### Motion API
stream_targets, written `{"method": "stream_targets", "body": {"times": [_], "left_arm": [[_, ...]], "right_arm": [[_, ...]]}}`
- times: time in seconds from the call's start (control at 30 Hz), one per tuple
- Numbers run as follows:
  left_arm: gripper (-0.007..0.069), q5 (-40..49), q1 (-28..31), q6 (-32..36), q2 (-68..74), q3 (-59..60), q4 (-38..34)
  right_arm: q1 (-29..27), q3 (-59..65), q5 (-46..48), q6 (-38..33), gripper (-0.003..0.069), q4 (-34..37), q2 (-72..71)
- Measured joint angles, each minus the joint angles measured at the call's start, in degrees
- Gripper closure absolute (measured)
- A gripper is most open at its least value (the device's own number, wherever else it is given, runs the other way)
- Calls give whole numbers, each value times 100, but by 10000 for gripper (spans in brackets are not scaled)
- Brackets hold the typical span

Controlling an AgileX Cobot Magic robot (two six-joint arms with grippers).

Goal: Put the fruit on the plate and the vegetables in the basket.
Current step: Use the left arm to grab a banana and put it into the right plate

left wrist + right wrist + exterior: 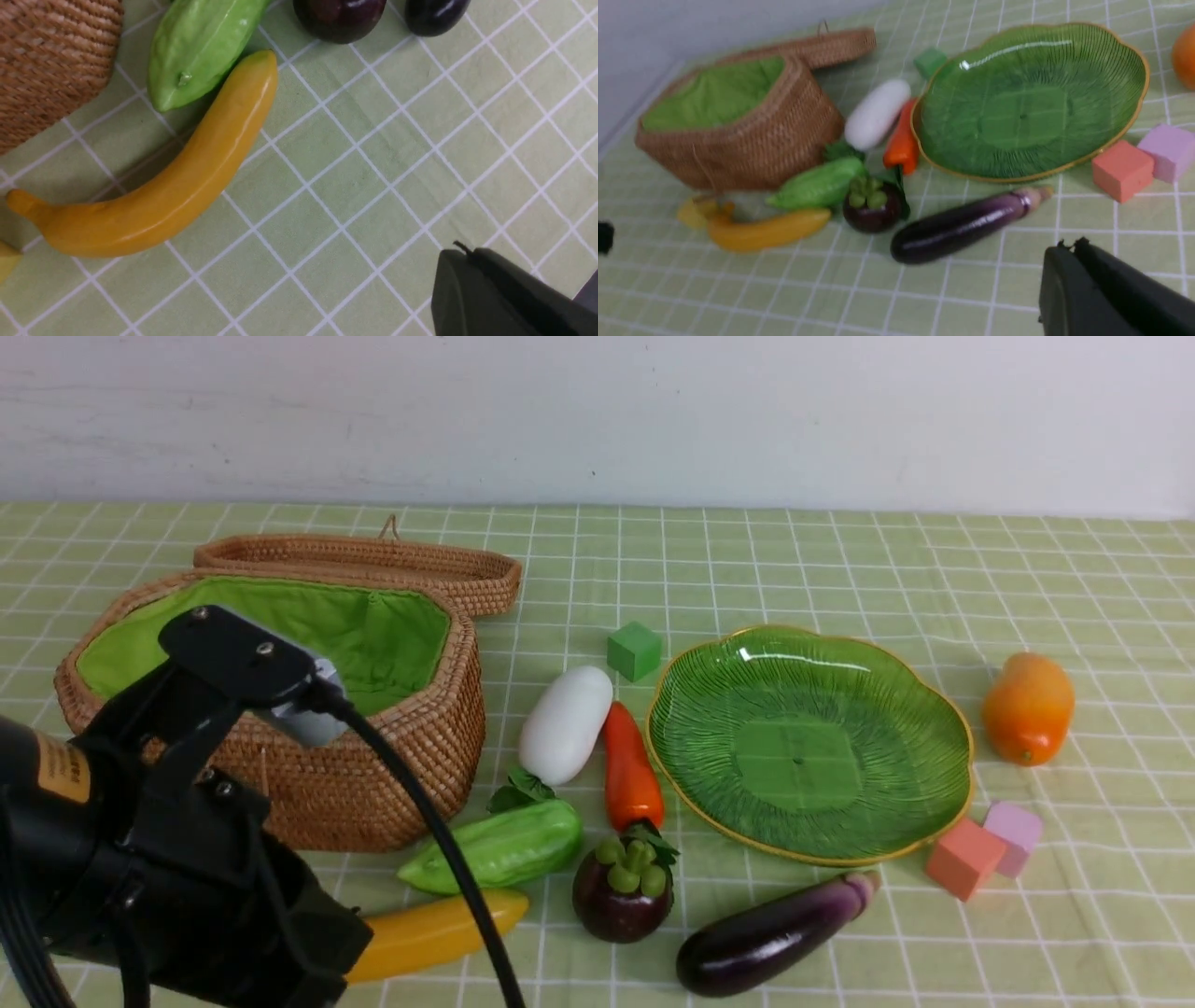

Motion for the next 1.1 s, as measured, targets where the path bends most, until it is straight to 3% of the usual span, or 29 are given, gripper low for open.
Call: {"method": "stream_targets", "body": {"times": [0.17,0.33,0.5,0.7,0.9,1.0,1.1], "left_arm": [[638,28,0,418,81,-43,303],[638,322,0,1083,906,-492,548],[638,828,0,1443,1789,-1106,653],[637,763,-14,1889,2104,-1272,922],[631,630,-428,2350,2187,-1276,1540],[579,349,-535,2377,2459,-1282,1823],[466,220,-535,2294,2881,-1295,1863]], "right_arm": [[163,-1448,1323,-348,636,-794,679],[750,-2378,1560,-581,636,-1018,863],[1111,-2546,1789,-645,634,-1075,893],[1204,-2546,1900,-661,633,-1268,930],[1204,-2546,1904,-721,633,-1281,930],[1204,-2546,1913,-745,630,-1275,930],[1204,-2546,1917,-750,626,-1259,930]]}}
